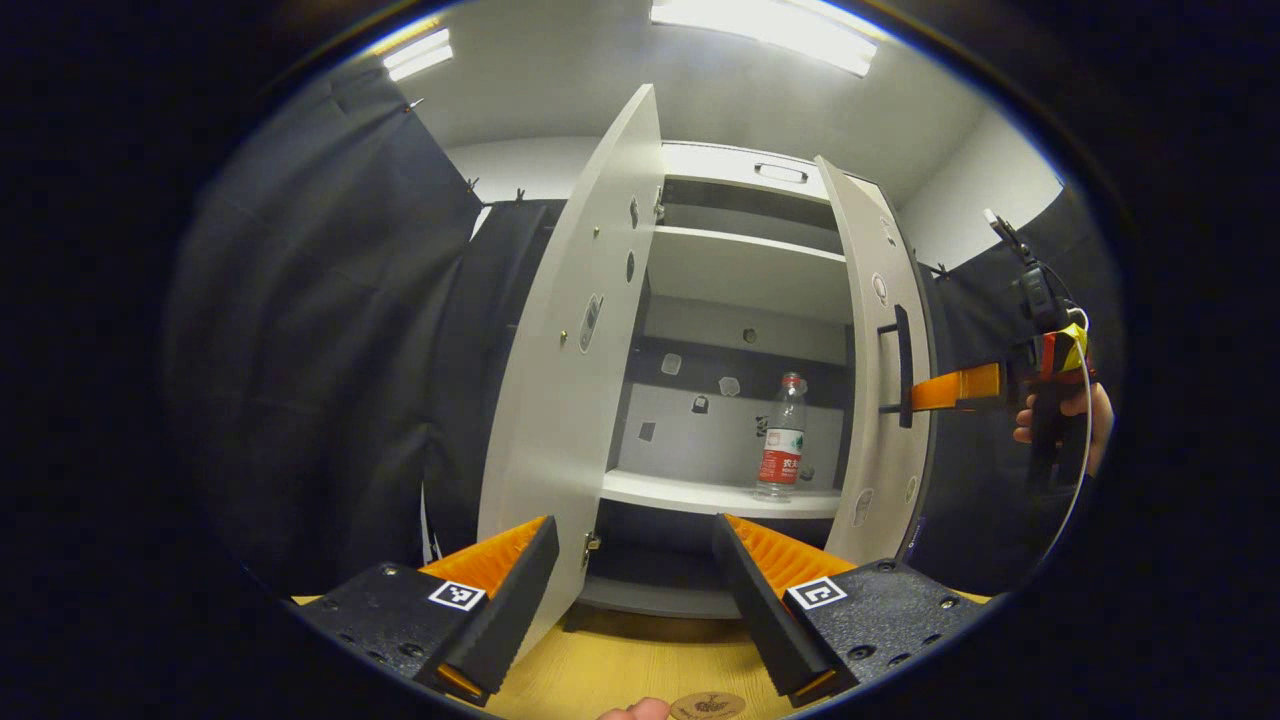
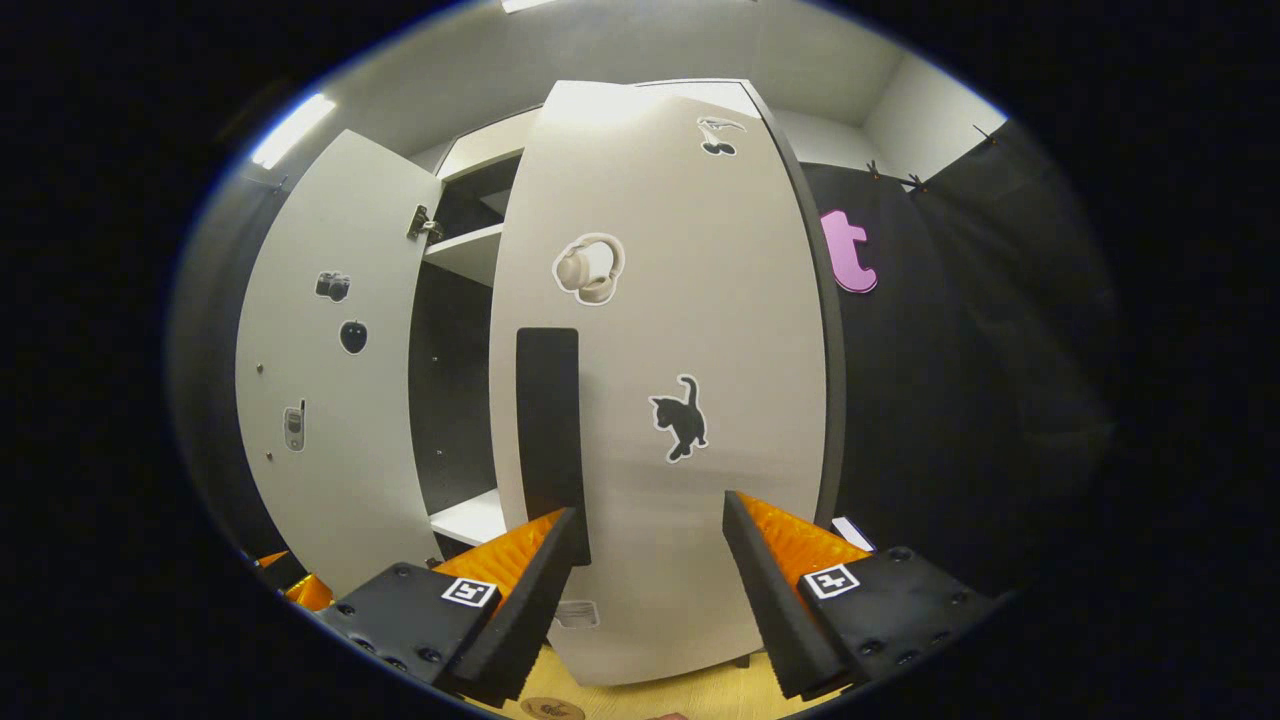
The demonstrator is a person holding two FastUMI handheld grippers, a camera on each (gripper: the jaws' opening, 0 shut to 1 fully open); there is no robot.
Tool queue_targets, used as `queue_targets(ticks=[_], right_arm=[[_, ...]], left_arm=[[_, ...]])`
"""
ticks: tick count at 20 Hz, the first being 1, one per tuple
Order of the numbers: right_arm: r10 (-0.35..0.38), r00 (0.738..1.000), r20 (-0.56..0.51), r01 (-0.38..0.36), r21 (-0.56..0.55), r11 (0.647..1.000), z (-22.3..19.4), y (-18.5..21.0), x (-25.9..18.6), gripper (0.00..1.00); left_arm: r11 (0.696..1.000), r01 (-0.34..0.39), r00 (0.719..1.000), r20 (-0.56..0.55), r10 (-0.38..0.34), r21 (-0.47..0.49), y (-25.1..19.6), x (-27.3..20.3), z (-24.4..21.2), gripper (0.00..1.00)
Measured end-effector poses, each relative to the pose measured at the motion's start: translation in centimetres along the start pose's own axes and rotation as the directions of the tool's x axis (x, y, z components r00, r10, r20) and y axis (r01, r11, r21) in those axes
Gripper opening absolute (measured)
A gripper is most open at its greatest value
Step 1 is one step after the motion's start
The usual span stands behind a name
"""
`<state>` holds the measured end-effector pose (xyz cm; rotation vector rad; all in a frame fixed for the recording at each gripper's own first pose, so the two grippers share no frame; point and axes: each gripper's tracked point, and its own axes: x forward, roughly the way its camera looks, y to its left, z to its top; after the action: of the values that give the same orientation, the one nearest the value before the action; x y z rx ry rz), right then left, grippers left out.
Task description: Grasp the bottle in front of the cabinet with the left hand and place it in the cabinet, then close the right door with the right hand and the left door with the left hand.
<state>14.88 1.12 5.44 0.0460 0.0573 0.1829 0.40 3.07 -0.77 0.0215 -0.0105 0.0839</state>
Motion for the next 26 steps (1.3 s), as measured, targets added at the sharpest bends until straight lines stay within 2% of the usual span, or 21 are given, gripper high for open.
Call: queue_targets(ticks=[7, 8, 13, 17, 19, 22, 26], right_arm=[[0.008, 1.0, -0.014, -0.008, 0.001, 1.0, -0.5, 0.8, 2.8, 0.95], [0.011, 1.0, -0.012, -0.011, 0.005, 1.0, -0.6, 0.9, 3.4, 0.95], [0.027, 1.0, -0.012, -0.026, 0.048, 0.999, -0.8, 1.7, 4.0, 0.96], [0.004, 1.0, 0.02, -0.005, 0.037, 0.999, -0.5, 1.2, 4.0, 0.95], [0.006, 1.0, 0.023, -0.007, 0.04, 0.999, -0.3, 1.2, 3.3, 0.96], [0.015, 0.999, 0.04, -0.017, 0.055, 0.998, 0.1, 1.4, 1.7, 0.96], [-0.015, 0.999, 0.046, 0.012, 0.059, 0.998, -0.1, 0.4, -1.0, 0.96]], left_arm=[[0.993, -0.12, 0.992, 0.047, 0.12, 0.018, 3.4, -1.8, 1.8, 0.94], [0.989, -0.144, 0.988, 0.052, 0.142, 0.025, 4.2, -2.1, 2.1, 0.97], [0.966, -0.254, 0.966, 0.058, 0.251, 0.047, 7.9, -3.5, 2.9, 0.94], [0.937, -0.347, 0.937, 0.072, 0.343, 0.05, 11.1, -3.7, 3.9, 0.94], [0.93, -0.365, 0.929, 0.084, 0.361, 0.044, 12.2, -3.0, 4.9, 0.92], [0.916, -0.394, 0.916, 0.116, 0.385, 0.072, 14.0, -1.2, 7.2, 0.94], [0.909, -0.408, 0.907, 0.154, 0.392, 0.089, 15.5, 1.7, 10.5, 0.94]])
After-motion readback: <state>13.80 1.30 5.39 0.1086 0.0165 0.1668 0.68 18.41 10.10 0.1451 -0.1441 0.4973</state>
